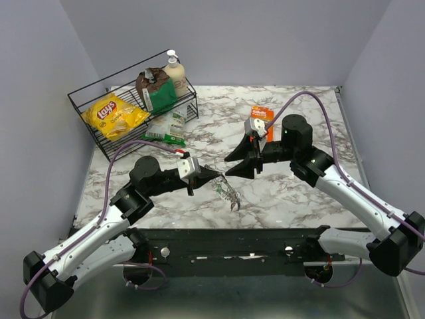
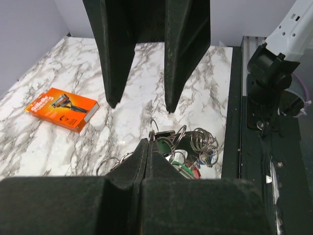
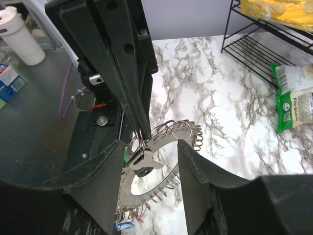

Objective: Put the keys on the keyring

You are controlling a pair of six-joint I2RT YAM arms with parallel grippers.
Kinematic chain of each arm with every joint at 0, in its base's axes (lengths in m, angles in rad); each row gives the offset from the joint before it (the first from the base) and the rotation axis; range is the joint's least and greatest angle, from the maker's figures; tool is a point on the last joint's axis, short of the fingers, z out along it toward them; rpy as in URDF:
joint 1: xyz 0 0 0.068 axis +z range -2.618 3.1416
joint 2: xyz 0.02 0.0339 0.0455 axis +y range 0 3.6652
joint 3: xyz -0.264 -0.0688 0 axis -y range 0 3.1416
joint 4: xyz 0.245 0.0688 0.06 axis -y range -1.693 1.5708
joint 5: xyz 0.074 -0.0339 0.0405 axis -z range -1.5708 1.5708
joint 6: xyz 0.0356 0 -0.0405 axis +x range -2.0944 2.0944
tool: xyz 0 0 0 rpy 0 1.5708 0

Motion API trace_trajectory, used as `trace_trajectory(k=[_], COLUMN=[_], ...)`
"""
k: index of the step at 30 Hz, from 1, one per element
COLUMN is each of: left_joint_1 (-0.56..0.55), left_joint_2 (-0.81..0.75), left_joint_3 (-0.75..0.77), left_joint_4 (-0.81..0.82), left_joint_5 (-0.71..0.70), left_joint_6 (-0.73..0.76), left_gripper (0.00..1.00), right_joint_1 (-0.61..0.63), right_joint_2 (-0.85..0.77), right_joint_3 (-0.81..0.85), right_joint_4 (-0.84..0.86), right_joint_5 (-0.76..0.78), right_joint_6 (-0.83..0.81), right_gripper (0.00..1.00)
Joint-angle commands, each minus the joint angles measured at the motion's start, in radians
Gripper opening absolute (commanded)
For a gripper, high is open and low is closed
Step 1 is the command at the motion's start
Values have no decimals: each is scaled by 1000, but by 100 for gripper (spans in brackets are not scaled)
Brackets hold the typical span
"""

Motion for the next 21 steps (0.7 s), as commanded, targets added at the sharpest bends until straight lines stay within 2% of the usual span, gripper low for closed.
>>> trace_trajectory(k=[1, 5, 6, 8, 10, 12, 15, 21], left_joint_1=[-5, -5, -5, -5, -5, -5, -6, -5], left_joint_2=[-21, -24, -25, -28, -33, -34, -38, -53], left_joint_3=[22, 34, 34, 35, 34, 35, 31, 17], left_joint_4=[87, 50, 49, 44, 44, 44, 52, 96], left_joint_5=[21, 26, 26, 23, 22, 20, 20, 23], left_joint_6=[-12, -1, 0, 5, 8, 9, 12, 0], left_gripper=[0, 0, 0, 0, 0, 0, 0, 0], right_joint_1=[-4, -3, -3, -4, -3, -3, -3, -3], right_joint_2=[27, 49, 55, 56, 59, 59, 59, 71], right_joint_3=[2, 11, 13, 13, 13, 13, 14, 8], right_joint_4=[19, 9, 8, 6, 5, 3, 3, -1], right_joint_5=[-103, -143, -144, -144, -141, -141, -133, -127], right_joint_6=[8, 5, 5, 5, 3, 1, -2, -3], right_gripper=[54, 48, 42, 37, 28, 15, 4, 1])
